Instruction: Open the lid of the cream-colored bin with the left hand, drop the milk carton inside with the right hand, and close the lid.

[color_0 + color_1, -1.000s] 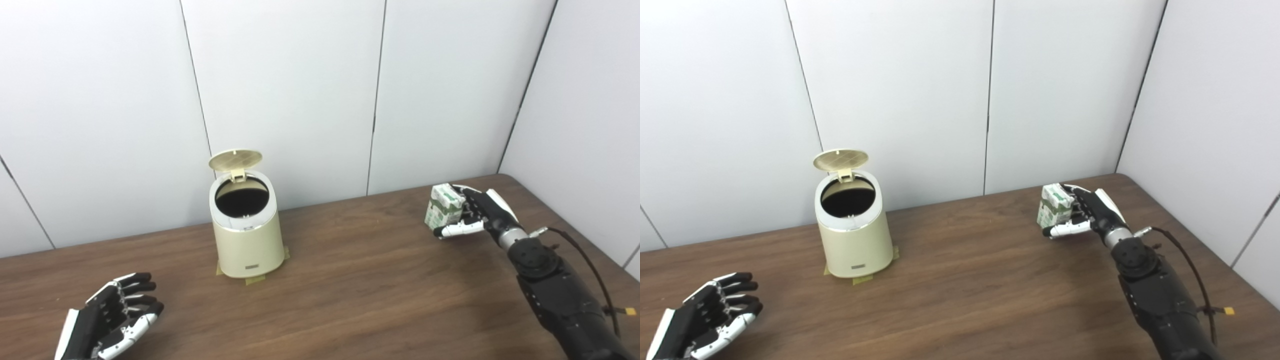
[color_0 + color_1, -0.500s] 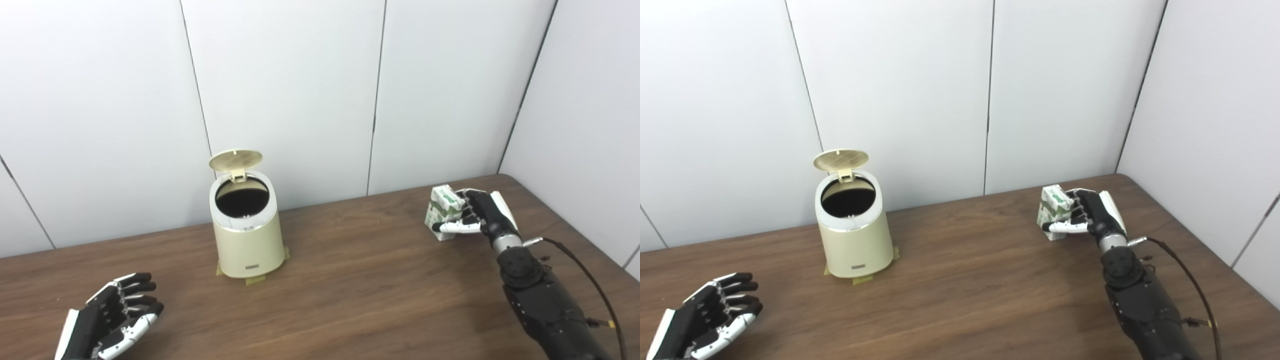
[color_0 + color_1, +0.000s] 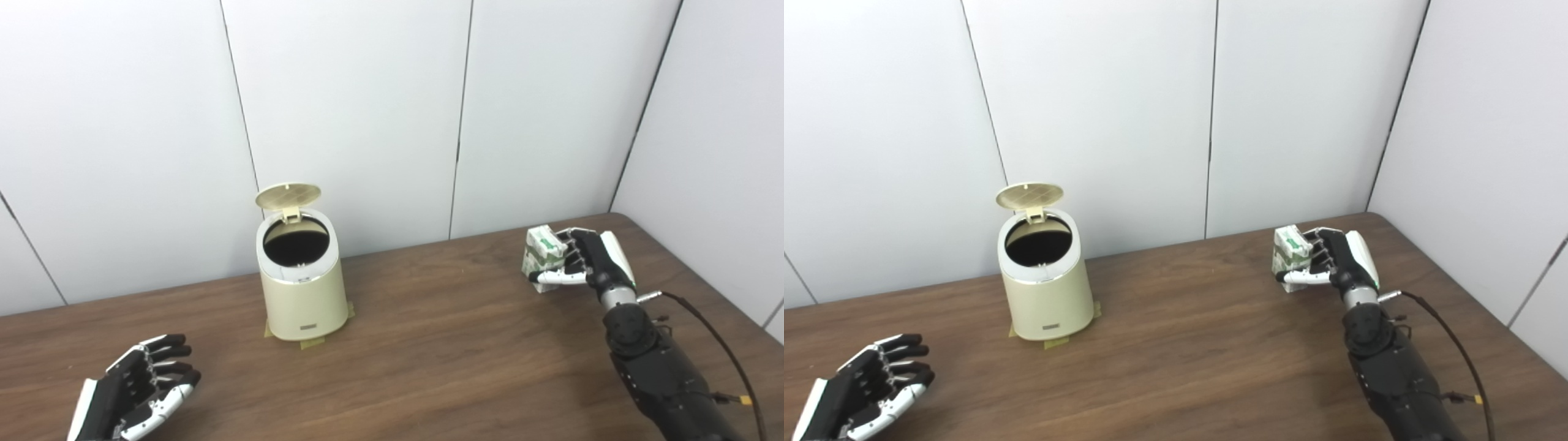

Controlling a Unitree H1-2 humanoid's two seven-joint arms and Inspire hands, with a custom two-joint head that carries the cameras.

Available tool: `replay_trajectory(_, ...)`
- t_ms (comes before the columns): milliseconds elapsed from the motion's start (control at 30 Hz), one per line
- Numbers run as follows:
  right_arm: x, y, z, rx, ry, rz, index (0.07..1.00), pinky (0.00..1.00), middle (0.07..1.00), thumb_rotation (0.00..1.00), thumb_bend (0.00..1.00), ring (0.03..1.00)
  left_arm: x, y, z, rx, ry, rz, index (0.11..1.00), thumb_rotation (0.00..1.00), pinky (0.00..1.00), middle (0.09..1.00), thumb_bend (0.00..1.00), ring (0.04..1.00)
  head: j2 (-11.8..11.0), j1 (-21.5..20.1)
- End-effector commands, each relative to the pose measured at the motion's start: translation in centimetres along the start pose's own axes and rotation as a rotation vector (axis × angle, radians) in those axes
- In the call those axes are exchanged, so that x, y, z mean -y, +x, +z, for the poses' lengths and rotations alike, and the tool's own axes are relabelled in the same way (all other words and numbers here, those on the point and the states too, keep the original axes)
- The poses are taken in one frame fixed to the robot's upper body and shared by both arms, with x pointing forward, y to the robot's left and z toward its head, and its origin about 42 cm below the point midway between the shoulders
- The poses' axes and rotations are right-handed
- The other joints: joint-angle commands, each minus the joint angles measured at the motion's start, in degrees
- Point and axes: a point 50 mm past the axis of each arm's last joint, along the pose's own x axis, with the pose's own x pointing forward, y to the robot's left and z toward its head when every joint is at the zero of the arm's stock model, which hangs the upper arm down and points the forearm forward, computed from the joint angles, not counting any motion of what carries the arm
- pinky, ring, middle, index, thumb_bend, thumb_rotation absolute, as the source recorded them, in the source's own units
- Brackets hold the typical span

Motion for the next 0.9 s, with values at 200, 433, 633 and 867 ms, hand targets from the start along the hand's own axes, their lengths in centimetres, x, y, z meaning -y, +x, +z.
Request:
replay_trajectory(200, 2.0, 1.0, 7.6, 0.259, 0.109, -0.084, 0.529, 0.36, 0.443, 0.00, 0.52, 0.401, -0.1, 1.3, 1.9, 0.092, 0.013, -0.007, 0.678, 0.00, 0.46, 0.667, 0.54, 0.588, -0.1, 0.6)
replay_trajectory(433, 1.3, 0.2, 14.3, 0.339, 0.237, -0.070, 0.519, 0.39, 0.461, 0.00, 0.52, 0.434, 0.2, 1.4, 1.7, 0.093, 0.013, -0.003, 0.670, 0.00, 0.46, 0.654, 0.54, 0.573, -0.4, 1.9)
replay_trajectory(633, -0.2, -0.4, 18.8, 0.322, 0.411, -0.027, 0.535, 0.37, 0.475, 0.00, 0.52, 0.406, 0.7, 1.6, 1.4, 0.095, 0.032, -0.009, 0.668, 0.00, 0.46, 0.654, 0.55, 0.562, -0.7, 3.8)
replay_trajectory(867, -3.0, -1.4, 21.9, 0.347, 0.510, 0.066, 0.545, 0.35, 0.497, 0.00, 0.51, 0.391, 1.7, 1.8, 1.3, 0.088, 0.037, -0.005, 0.670, 0.00, 0.45, 0.653, 0.56, 0.557, -1.1, 6.6)
